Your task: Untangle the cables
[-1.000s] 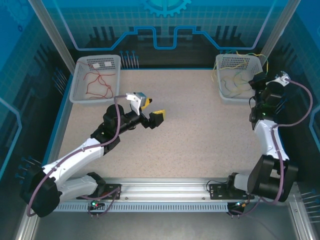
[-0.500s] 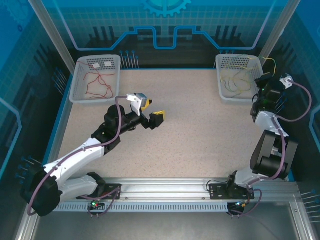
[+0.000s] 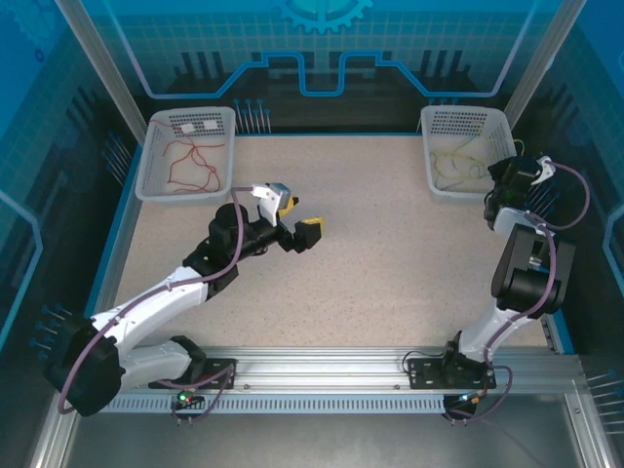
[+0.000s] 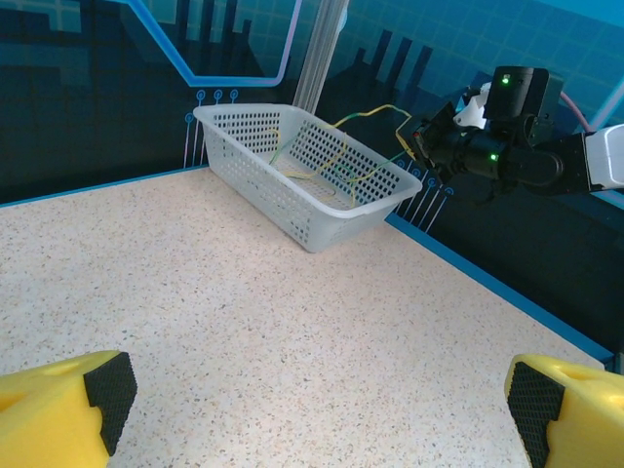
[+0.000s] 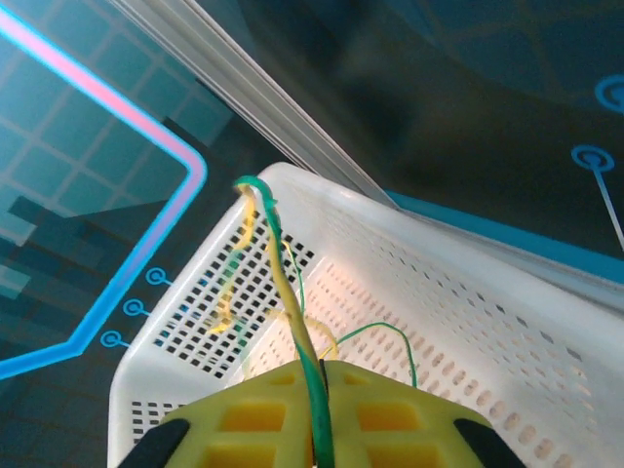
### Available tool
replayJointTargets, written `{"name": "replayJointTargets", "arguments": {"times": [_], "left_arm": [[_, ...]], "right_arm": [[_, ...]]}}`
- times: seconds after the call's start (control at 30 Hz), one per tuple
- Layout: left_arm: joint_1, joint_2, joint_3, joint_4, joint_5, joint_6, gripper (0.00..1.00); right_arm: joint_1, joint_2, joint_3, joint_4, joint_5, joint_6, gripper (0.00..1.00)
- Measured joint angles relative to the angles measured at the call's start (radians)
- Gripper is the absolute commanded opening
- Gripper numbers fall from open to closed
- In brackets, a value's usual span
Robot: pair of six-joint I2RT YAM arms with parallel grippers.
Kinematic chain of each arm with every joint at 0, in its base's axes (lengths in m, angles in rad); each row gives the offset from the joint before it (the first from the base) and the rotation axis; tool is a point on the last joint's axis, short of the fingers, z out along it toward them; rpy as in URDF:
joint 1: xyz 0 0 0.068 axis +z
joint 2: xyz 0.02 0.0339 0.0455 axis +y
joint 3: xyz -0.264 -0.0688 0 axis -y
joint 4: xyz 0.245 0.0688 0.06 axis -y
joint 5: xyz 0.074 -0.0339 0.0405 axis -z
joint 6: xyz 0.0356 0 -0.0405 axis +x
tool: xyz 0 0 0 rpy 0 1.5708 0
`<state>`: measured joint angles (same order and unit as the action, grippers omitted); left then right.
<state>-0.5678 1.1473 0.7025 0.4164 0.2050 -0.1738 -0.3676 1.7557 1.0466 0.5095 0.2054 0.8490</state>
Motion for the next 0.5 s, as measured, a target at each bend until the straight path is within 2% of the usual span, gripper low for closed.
{"name": "replayJointTargets", "arguments": {"times": [0.13, 0.2, 0.23, 0.4, 0.5], "left_arm": [[0.000, 0.008, 0.000, 0.000, 0.000, 0.000, 0.99], [0.000, 0.013, 0.000, 0.000, 0.000, 0.000, 0.99], [0.000, 0.017, 0.000, 0.000, 0.000, 0.000, 0.99], [0.000, 0.026, 0.000, 0.008, 0.000, -0.003, 0.99], [0.000, 0.031, 0.000, 0.014, 0.000, -0.003, 0.99]], "right_arm": [[0.000, 0.026, 0.082, -0.133, -0.008, -0.004, 0.24], [0.000, 0.029, 0.134, -0.215, -0.012, -0.016, 0.32], [0.001, 0.029, 0.163, -0.264, -0.013, -0.024, 0.41], [0.016, 0.022, 0.279, -0.500, 0.034, -0.065, 0.72], [0.034, -0.016, 0.284, -0.626, 0.077, -0.077, 0.75]]}}
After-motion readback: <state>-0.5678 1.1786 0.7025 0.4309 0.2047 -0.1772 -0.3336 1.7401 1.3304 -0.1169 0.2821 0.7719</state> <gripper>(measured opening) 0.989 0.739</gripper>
